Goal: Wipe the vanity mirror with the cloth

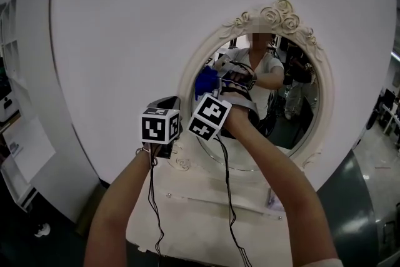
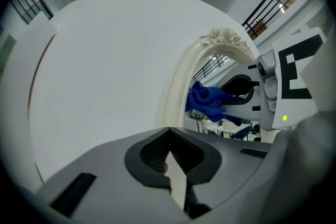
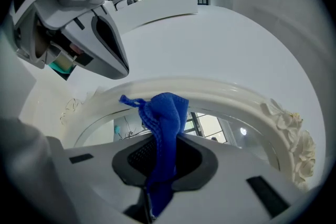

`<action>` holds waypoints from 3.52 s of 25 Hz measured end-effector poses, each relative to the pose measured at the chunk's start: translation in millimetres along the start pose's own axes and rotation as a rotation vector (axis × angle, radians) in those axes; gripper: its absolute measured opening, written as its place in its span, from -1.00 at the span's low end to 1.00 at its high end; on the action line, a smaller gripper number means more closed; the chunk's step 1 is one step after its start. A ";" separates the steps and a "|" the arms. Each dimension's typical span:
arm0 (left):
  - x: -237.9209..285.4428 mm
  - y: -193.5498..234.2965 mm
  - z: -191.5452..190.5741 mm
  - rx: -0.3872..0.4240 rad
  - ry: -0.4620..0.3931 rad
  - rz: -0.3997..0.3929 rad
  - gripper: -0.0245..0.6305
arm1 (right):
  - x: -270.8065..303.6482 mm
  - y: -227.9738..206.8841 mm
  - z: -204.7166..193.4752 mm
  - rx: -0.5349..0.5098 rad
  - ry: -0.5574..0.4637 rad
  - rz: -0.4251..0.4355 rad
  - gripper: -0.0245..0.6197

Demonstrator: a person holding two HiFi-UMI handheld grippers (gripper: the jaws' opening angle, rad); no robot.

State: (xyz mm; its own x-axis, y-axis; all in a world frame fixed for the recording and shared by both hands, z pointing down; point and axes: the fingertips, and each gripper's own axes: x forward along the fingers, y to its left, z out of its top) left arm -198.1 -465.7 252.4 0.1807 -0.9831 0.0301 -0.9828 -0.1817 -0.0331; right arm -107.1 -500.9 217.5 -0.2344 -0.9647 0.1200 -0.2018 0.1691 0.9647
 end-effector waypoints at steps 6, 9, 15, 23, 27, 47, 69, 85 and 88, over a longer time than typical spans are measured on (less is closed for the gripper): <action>-2.3 3.8 -56.3 -0.040 0.061 -0.017 -0.91 | 9.0 60.8 -3.5 -0.031 0.005 0.073 -0.72; -2.2 4.7 -83.1 -0.069 0.084 -0.024 -0.91 | 13.6 91.7 -6.7 -0.036 0.004 0.106 -0.72; -3.1 -12.8 -136.4 -0.078 0.120 -0.060 -0.91 | 18.5 149.3 -22.0 -0.054 0.000 0.155 -0.72; -12.1 -35.8 -206.0 -0.112 0.209 -0.089 -0.92 | 18.3 230.8 -59.1 -0.070 0.014 0.243 -0.72; -15.8 -46.9 -239.8 -0.130 0.262 -0.095 -0.91 | 18.2 258.1 -75.9 -0.054 0.013 0.270 -0.72; -21.2 -95.2 -260.1 -0.140 0.297 -0.148 -0.91 | 1.1 258.9 -99.7 0.053 -0.027 0.307 -0.72; 39.5 -143.0 122.9 0.101 -0.192 -0.189 -0.92 | -70.9 -128.2 -111.7 -0.237 0.080 -0.195 -0.72; 31.6 -149.8 191.2 0.117 -0.264 -0.189 -0.91 | -68.2 -178.3 -102.4 -0.300 0.128 -0.269 -0.72; 34.7 -151.5 182.4 0.137 -0.249 -0.188 -0.91 | -67.3 -177.4 -104.0 -0.303 0.131 -0.271 -0.72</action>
State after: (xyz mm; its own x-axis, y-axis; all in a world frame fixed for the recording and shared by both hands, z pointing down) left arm -36.0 -476.6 76.2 0.3782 -0.9047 -0.1959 -0.9204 -0.3449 -0.1842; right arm 43.3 -487.0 62.7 -0.0844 -0.9869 -0.1376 0.0540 -0.1424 0.9883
